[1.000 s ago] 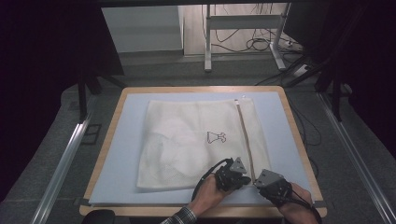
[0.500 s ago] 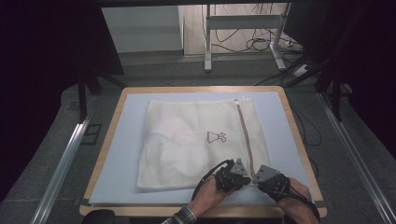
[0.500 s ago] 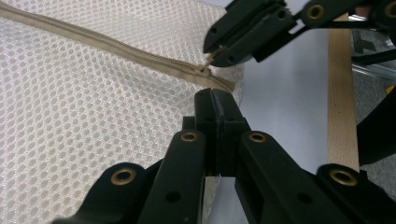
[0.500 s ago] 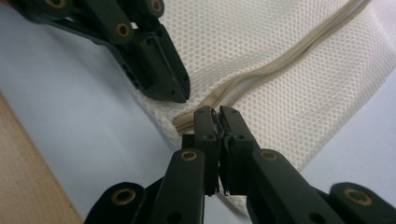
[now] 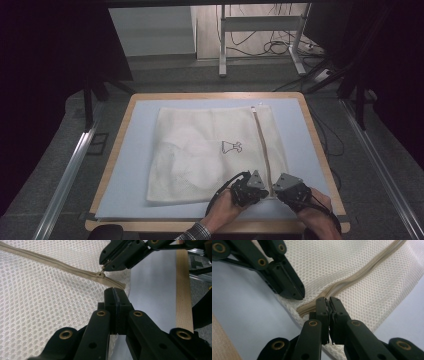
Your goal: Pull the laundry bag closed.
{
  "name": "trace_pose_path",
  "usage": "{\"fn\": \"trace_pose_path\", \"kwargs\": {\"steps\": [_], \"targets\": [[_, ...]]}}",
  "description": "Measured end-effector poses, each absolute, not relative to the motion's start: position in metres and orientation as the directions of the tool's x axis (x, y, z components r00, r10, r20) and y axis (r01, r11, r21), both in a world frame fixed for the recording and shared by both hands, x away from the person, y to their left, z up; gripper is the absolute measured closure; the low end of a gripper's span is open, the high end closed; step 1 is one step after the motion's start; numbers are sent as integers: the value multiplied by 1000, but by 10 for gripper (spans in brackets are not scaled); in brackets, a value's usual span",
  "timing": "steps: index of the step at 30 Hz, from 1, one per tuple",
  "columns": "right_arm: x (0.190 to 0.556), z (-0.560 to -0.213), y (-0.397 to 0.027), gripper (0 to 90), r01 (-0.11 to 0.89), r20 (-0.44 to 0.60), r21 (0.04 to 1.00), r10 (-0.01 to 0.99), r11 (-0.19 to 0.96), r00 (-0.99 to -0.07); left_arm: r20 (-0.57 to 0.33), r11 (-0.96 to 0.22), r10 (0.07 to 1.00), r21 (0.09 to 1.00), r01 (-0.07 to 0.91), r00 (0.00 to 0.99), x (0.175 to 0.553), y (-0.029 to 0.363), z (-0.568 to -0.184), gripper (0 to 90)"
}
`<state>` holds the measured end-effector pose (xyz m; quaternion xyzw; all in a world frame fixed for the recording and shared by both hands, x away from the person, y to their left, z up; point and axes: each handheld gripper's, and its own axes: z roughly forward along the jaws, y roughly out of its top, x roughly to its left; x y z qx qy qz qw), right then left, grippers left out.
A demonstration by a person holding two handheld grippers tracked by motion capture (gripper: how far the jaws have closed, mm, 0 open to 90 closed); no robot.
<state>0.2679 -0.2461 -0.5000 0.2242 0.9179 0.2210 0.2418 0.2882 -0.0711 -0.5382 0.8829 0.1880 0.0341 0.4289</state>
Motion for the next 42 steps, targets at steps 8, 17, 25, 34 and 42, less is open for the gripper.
{"fn": "trace_pose_path", "kwargs": {"steps": [8,17,25,34,42], "targets": [[277,-501,-247,856,306,-340,522,523,796,-781,-89,-572,358,766,293,930,288,-71,-538,899],[286,-502,-247,859,311,-346,525,532,792,-773,-81,-581,353,762,286,932,289,-70,-538,899],[293,-503,-246,859,310,-360,517,531,798,-767,-80,-584,350,761,284,933,289,-69,-538,899],[302,-503,-247,859,308,-366,516,531,799,-764,-63,-592,346,760,270,936,289,-69,-537,899],[307,-504,-247,857,307,-371,515,531,800,-762,-63,-588,348,762,270,935,288,-70,-537,899]]}}
